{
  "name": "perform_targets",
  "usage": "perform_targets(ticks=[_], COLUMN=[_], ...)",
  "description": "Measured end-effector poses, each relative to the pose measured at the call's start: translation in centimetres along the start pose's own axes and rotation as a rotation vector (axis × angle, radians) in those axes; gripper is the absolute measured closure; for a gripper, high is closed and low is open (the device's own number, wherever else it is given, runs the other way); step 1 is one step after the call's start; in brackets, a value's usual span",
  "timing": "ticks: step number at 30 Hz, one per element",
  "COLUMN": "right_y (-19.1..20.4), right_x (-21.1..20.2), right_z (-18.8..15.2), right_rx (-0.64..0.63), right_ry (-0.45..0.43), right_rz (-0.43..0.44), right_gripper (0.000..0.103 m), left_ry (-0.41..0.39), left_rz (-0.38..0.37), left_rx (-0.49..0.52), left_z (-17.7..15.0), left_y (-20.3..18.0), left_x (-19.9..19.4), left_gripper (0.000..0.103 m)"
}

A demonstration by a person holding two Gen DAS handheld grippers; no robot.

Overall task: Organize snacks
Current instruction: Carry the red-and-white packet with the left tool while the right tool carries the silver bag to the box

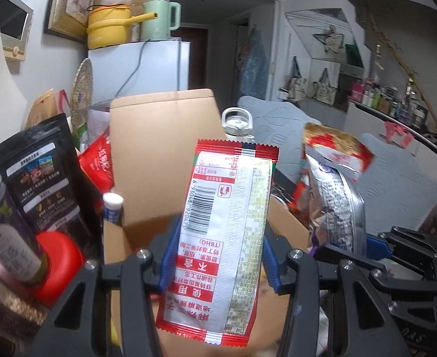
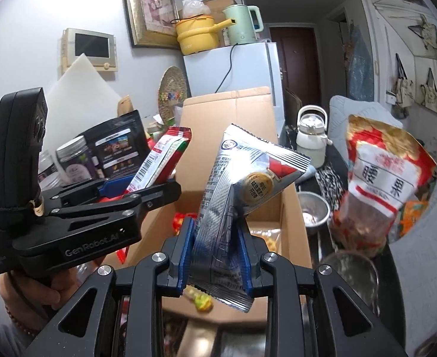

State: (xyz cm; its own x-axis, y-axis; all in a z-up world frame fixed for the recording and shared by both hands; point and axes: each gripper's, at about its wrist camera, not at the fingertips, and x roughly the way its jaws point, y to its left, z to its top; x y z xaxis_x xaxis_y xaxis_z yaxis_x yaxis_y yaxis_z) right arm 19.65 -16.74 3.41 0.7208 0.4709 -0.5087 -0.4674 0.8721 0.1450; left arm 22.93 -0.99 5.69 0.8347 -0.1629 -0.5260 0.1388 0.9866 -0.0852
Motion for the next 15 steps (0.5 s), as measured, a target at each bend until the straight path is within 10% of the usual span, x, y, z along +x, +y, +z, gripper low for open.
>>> perform_targets(ticks=[15], right_y=[-1.6], right_x=[7.3], right_z=[2.2], right_rx=[-0.031], right_ry=[0.098], right_rz=[0.014], right_gripper=[0.076], left_ry=[0.125], left_rz=[0.148], left_rx=[-0.04], left_z=[0.9], left_y=[2.9], left_x=[7.3], left_gripper=[0.055])
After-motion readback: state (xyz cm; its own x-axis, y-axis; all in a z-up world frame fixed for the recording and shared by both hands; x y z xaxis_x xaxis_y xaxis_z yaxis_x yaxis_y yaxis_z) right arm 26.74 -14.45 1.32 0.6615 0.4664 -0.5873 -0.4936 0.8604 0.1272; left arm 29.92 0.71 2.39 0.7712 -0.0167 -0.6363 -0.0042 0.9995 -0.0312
